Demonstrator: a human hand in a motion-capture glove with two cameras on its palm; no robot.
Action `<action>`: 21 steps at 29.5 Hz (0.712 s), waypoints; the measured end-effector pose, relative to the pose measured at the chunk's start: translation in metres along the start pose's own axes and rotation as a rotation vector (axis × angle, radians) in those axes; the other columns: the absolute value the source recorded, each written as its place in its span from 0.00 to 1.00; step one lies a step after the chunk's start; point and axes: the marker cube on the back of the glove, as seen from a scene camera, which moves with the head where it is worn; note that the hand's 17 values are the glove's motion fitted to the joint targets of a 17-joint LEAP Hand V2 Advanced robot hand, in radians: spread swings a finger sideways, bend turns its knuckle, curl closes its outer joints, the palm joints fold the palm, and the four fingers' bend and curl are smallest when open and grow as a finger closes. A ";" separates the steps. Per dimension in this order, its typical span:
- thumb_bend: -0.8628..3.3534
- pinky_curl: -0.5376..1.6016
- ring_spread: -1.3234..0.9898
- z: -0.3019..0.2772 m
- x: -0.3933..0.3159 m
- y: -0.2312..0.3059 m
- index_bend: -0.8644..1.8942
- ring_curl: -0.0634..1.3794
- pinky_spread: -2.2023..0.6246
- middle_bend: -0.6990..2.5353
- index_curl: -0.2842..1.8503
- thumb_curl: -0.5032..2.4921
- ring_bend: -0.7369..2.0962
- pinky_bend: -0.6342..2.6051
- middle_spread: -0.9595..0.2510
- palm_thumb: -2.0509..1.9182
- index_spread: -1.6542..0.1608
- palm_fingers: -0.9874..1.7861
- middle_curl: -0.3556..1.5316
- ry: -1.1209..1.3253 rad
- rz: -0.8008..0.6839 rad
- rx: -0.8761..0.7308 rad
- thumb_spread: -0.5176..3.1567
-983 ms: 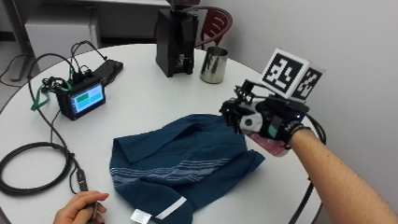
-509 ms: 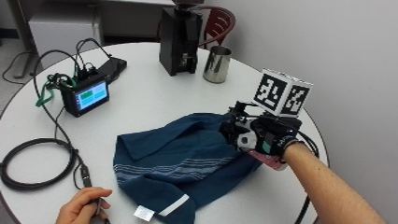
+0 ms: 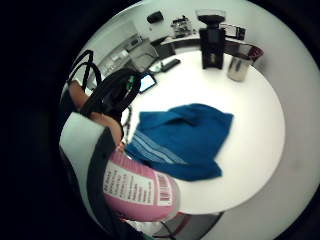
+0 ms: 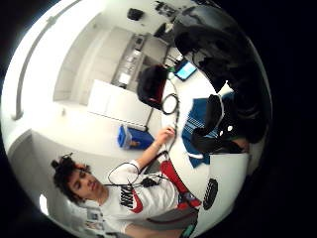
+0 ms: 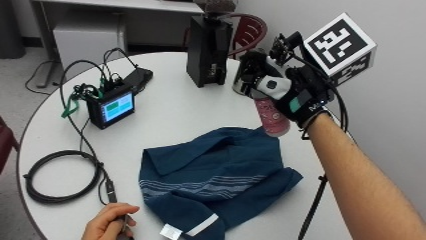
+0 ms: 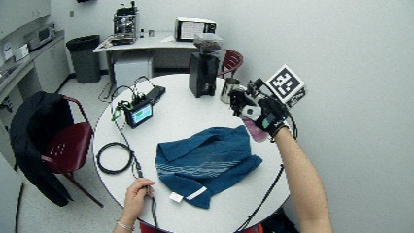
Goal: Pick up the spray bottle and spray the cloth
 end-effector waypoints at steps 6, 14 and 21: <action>0.20 0.45 0.53 0.036 0.004 -0.015 0.35 0.36 0.73 0.38 0.25 0.38 0.52 0.37 0.72 0.76 0.80 0.77 0.45 -0.224 -0.015 0.074 0.39; 0.20 0.44 0.53 0.118 0.039 -0.022 0.35 0.35 0.74 0.38 0.25 0.38 0.50 0.34 0.72 0.77 0.79 0.75 0.45 -0.441 0.041 0.076 0.41; 0.20 0.43 0.53 0.195 0.049 -0.007 0.36 0.34 0.76 0.37 0.26 0.37 0.48 0.31 0.72 0.77 0.78 0.74 0.44 -0.455 0.086 -0.052 0.43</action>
